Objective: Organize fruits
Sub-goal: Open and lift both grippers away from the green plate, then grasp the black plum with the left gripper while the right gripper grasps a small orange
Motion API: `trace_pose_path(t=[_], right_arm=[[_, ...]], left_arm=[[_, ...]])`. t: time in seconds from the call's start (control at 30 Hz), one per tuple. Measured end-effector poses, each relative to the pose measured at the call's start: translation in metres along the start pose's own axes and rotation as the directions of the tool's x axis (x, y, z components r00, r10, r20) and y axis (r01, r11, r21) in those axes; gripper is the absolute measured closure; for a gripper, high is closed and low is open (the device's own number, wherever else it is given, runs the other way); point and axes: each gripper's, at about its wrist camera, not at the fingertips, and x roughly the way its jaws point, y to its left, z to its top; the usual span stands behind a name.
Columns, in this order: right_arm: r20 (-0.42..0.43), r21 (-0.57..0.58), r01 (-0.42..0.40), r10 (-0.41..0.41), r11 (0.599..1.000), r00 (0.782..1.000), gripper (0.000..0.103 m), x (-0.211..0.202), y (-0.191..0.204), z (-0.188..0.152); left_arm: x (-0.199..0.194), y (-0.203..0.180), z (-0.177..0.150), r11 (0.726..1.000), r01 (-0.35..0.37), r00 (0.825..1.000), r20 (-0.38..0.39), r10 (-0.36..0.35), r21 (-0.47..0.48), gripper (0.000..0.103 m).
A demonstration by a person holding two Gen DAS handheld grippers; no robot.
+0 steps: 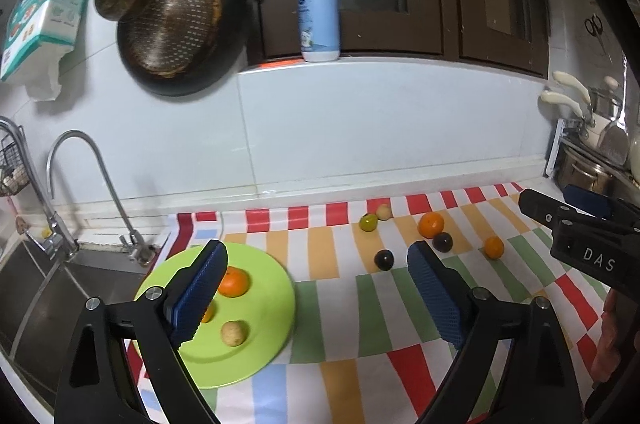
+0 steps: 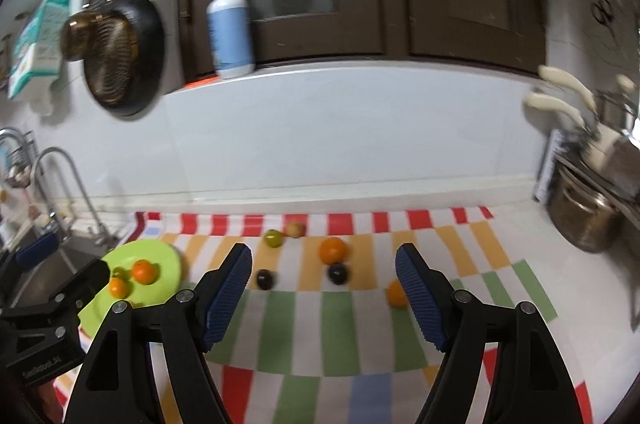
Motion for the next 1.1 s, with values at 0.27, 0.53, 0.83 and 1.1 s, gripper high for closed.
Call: trace_pose_path(t=[0.27,0.53,0.83,1.1], right_arm=[[-0.059,0.044,0.091,-0.088,0.995,0.994,0.028,0.021,-0.021,-0.015],[-0.134,0.073,0.138,-0.128,0.988,0.983,0.028,0.051,-0.037,-0.03],[-0.222,0.088,0.173,-0.15,0.981,0.963,0.028,0.089,-0.052,-0.045],[-0.28,0.085,0.194,-0.163,0.977,0.946,0.03,0.117,-0.06,-0.05]], left_arm=[[0.023,-0.014,-0.006,0.999,0.006,1.0,-0.015,-0.005,0.036,0.011],[0.06,-0.026,-0.014,0.997,0.042,0.996,-0.079,-0.037,0.067,0.011],[0.099,-0.04,-0.028,0.99,0.081,0.99,-0.125,-0.066,0.117,0.011],[0.14,-0.052,-0.04,0.987,0.116,0.975,-0.202,-0.092,0.109,0.017]])
